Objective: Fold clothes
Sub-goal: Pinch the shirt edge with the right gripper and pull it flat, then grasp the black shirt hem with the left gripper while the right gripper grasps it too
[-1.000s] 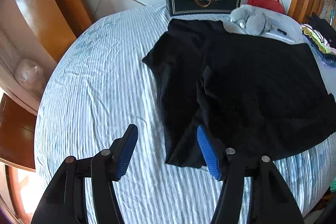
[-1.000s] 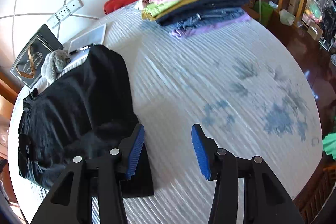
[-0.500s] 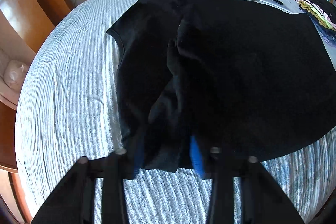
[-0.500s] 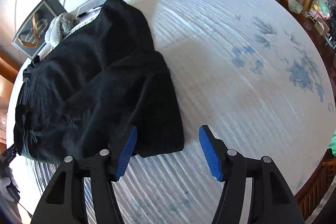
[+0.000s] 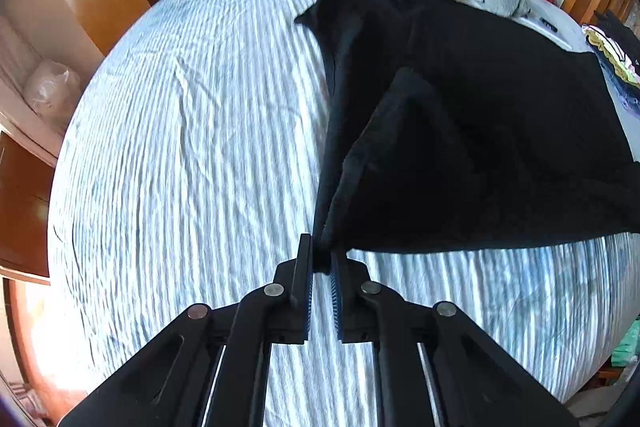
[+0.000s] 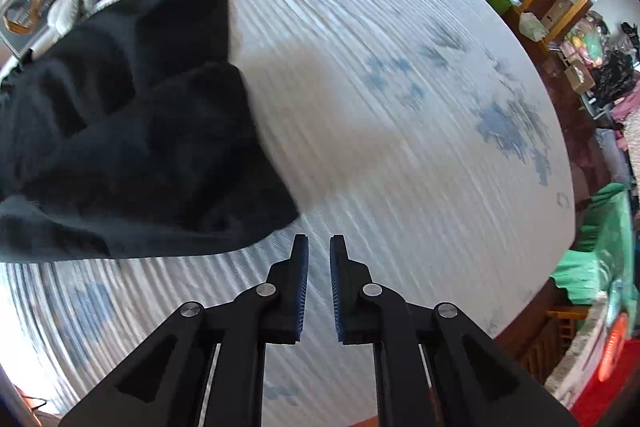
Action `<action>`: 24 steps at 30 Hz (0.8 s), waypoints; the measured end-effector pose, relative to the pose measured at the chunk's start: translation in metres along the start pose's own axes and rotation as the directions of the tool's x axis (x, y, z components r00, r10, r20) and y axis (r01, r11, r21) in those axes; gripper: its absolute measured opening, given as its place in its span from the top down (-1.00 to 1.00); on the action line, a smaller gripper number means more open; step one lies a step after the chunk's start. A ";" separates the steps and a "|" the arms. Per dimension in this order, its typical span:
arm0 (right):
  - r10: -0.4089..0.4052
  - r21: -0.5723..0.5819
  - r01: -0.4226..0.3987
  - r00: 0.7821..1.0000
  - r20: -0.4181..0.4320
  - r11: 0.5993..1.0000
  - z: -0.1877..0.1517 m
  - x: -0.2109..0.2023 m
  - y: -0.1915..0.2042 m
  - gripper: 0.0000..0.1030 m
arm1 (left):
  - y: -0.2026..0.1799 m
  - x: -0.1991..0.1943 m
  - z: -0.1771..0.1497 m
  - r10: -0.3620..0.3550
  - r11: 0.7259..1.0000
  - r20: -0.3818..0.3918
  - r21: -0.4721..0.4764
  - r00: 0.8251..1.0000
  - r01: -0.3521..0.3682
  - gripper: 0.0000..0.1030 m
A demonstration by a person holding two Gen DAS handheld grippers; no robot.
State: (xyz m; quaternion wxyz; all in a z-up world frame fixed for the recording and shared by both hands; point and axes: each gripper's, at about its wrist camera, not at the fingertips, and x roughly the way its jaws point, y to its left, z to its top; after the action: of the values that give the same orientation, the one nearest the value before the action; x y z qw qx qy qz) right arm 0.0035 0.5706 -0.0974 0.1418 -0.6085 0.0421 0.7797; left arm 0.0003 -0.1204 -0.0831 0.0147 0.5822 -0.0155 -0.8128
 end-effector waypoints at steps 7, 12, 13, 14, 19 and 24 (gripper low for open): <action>0.064 -0.038 -0.060 0.991 0.116 0.997 0.010 -0.032 0.002 0.41 | 0.005 -0.026 0.000 -0.090 0.995 0.071 -0.023 0.993 0.092 0.30; 0.118 -0.018 -0.116 0.983 0.142 0.993 0.021 -0.031 0.003 0.35 | -0.018 -0.020 0.036 -0.099 0.994 0.142 0.049 0.985 0.093 -0.06; 0.122 -0.016 -0.121 0.982 0.141 0.992 0.022 -0.028 0.003 0.33 | -0.021 -0.013 0.043 -0.098 0.994 0.139 0.056 0.985 0.091 -0.06; 0.124 -0.013 -0.124 0.982 0.140 0.992 0.021 -0.027 0.002 0.33 | -0.024 -0.006 0.050 -0.098 0.994 0.132 0.062 0.986 0.091 -0.06; 0.160 0.008 -0.162 0.978 0.131 0.987 0.017 -0.020 -0.009 0.00 | -0.041 0.027 0.063 -0.089 0.993 0.076 0.084 0.993 0.082 -0.05; 0.181 0.021 -0.183 0.979 0.090 0.983 0.015 -0.004 -0.014 -0.01 | -0.047 0.038 0.051 -0.072 0.994 0.020 0.087 0.997 0.070 0.08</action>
State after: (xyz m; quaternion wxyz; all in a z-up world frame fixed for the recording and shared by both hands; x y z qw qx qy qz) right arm -0.0059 0.5872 -0.0886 0.0803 -0.5652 0.1025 0.8146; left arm -0.0604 -0.0742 -0.1047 -0.0396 0.5731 -0.0302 -0.8180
